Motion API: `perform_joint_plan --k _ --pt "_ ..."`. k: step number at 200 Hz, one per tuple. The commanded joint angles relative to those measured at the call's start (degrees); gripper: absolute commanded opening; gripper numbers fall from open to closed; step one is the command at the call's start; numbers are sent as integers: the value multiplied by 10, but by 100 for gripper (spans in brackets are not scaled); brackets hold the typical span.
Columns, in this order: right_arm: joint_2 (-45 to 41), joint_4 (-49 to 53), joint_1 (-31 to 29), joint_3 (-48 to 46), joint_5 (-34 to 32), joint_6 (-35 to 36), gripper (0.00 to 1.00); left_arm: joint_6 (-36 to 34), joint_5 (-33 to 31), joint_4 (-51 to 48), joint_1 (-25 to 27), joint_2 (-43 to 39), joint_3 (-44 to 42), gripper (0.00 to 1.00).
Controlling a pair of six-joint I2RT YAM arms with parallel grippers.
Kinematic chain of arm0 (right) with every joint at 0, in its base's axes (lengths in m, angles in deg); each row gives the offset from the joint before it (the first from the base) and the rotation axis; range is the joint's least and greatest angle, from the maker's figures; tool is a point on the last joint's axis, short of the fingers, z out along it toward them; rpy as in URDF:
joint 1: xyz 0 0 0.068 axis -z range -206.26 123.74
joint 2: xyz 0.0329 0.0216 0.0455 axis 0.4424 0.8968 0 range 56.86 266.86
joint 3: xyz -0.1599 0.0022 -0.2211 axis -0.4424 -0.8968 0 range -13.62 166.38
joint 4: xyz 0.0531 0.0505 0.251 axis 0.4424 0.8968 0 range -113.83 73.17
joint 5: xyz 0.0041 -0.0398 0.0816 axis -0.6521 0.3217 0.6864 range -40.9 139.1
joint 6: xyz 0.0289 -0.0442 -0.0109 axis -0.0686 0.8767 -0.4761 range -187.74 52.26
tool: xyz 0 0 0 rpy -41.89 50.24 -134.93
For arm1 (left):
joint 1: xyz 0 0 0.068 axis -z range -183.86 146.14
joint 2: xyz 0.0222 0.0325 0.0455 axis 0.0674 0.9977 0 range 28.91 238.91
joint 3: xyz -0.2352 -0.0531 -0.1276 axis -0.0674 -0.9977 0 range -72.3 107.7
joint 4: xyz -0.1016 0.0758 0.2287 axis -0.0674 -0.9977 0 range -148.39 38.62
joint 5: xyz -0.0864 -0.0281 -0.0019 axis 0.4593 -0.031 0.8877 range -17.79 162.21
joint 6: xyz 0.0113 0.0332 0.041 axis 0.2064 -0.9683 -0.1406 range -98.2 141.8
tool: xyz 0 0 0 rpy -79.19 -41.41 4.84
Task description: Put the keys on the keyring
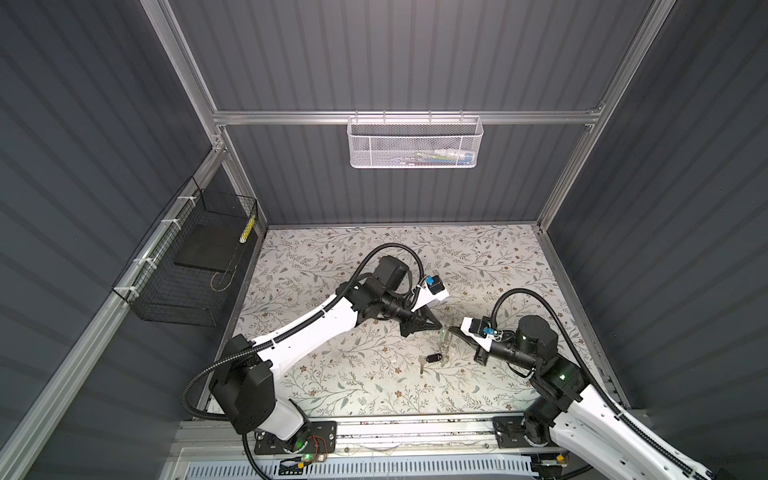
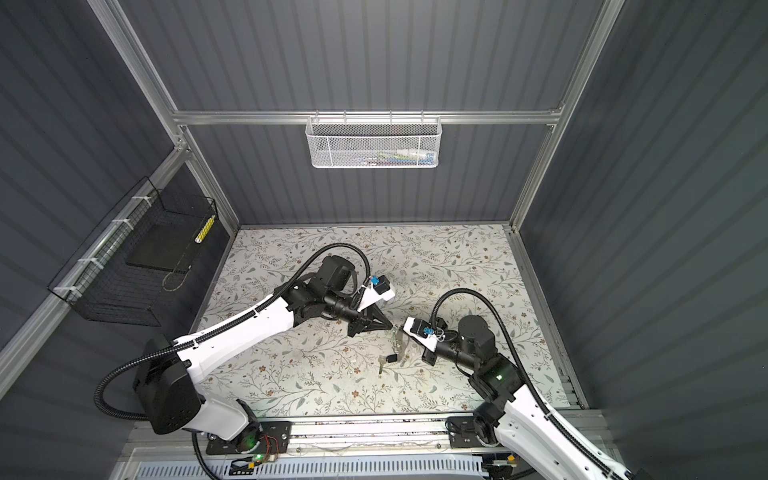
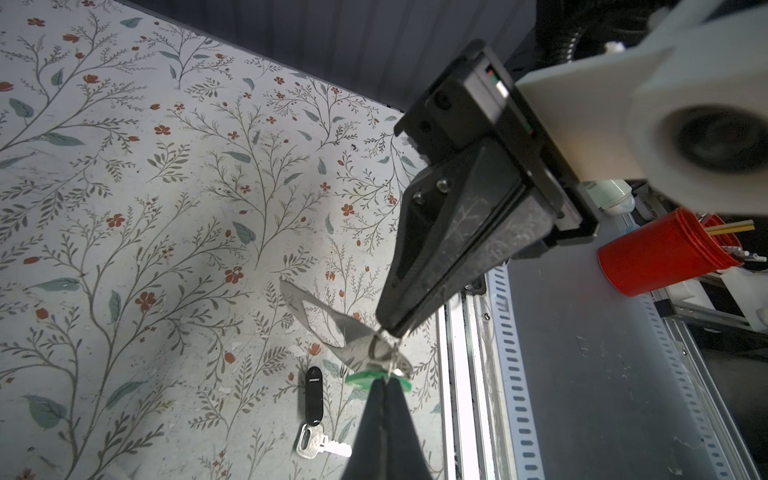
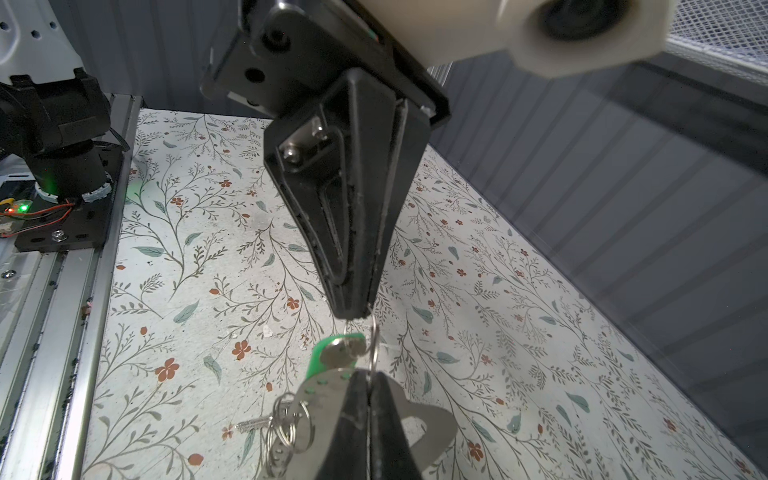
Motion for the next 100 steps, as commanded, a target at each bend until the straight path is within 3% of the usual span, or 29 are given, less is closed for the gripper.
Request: perform_joint_plan --k 1,69,100 --pt "-4 -17 -4 -5 21 2 0 19 8 20 -12 -8 -12 0" --pt "-8 -36 -4 -11 20 -4 0 34 36 27 -20 -3 -24 0" --pt "-14 -91 -3 -25 16 -26 0 32 52 20 -21 5 -27 0"
